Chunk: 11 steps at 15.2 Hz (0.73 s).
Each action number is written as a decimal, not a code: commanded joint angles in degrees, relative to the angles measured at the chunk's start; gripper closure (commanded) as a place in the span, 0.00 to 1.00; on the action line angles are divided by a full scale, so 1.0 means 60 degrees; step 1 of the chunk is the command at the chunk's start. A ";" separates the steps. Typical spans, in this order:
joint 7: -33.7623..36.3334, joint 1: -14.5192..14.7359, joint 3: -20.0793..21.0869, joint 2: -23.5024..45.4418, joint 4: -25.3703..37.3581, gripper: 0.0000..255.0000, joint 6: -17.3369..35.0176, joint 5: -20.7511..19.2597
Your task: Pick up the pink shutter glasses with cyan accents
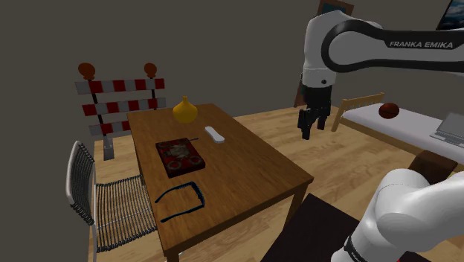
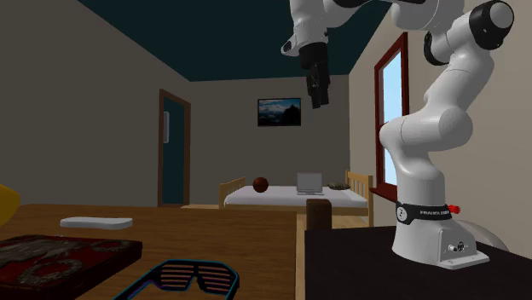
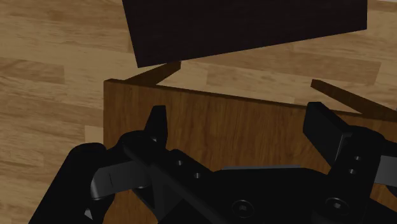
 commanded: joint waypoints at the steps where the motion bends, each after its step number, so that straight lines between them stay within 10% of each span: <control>1: 0.0000 0.0000 0.0000 0.0000 0.0000 0.00 0.0000 0.0000; 11: 0.1652 0.0424 0.0998 0.2313 -0.0303 0.00 0.2720 0.0915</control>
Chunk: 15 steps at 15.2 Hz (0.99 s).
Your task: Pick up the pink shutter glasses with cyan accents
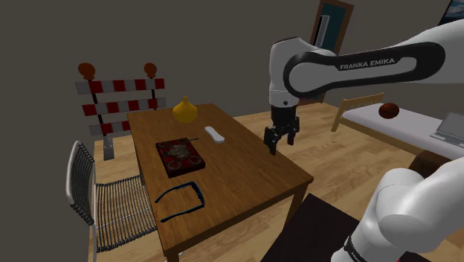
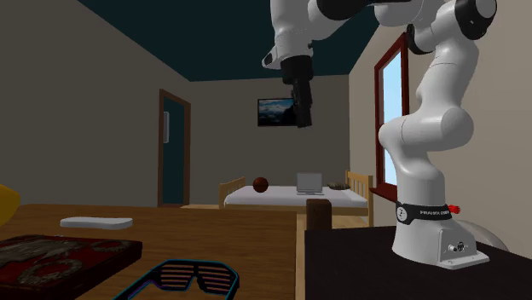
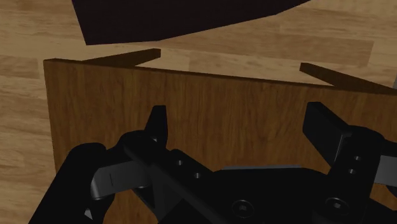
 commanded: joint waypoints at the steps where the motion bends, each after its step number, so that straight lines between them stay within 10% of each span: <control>1: 0.0330 0.0077 0.0202 0.0633 0.0052 0.00 0.0624 0.0142; 15: 0.2453 0.0503 0.1249 0.5276 0.2039 0.00 0.3521 0.0171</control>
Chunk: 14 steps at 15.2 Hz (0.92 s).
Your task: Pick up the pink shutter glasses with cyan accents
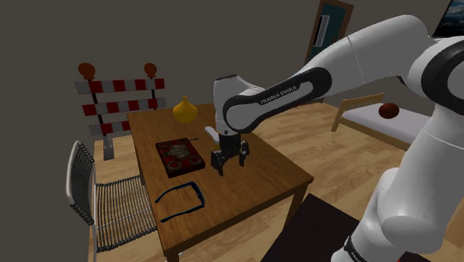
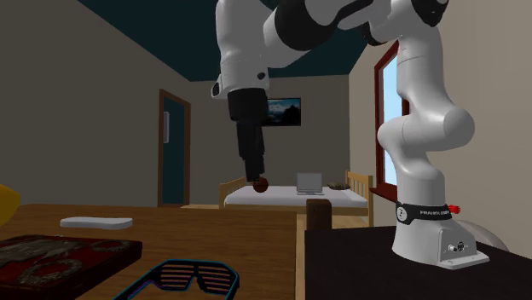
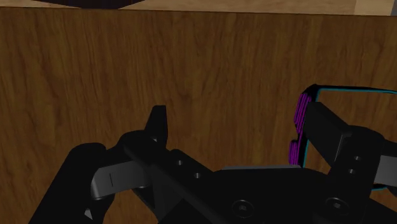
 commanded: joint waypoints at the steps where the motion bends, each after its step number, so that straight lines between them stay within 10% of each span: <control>1: 0.0308 0.0076 0.0091 0.0657 0.0346 0.00 0.0345 -0.0085; 14: 0.1614 0.0671 0.0140 0.4240 0.3085 0.00 0.1321 -0.0768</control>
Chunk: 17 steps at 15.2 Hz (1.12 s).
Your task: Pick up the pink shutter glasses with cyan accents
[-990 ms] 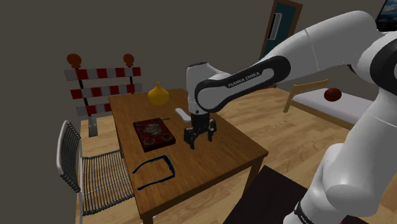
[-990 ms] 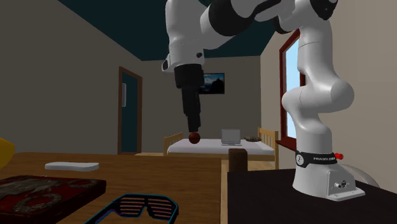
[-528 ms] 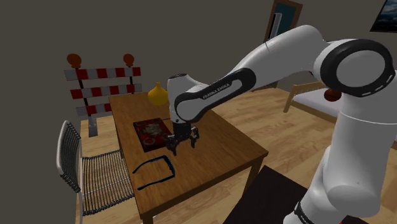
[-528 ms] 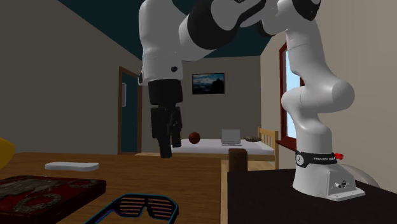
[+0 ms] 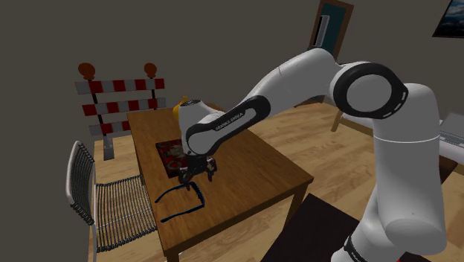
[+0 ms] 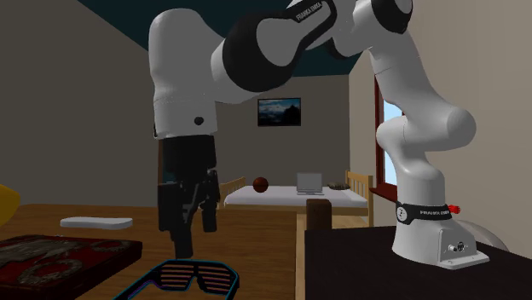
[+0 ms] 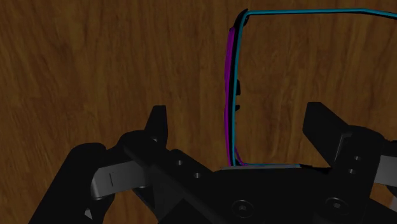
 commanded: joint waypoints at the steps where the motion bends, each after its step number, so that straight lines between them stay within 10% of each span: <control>1: 0.0029 0.0015 -0.0022 0.0171 -0.0038 0.00 0.0212 -0.0044; 6: 0.0074 0.0042 -0.0060 0.0460 -0.0111 0.00 0.0568 -0.0116; 7: 0.0076 0.0045 -0.0060 0.0463 -0.0102 1.00 0.0563 -0.0116; 17: 0.0061 0.0034 -0.0049 0.0377 -0.0094 1.00 0.0470 -0.0095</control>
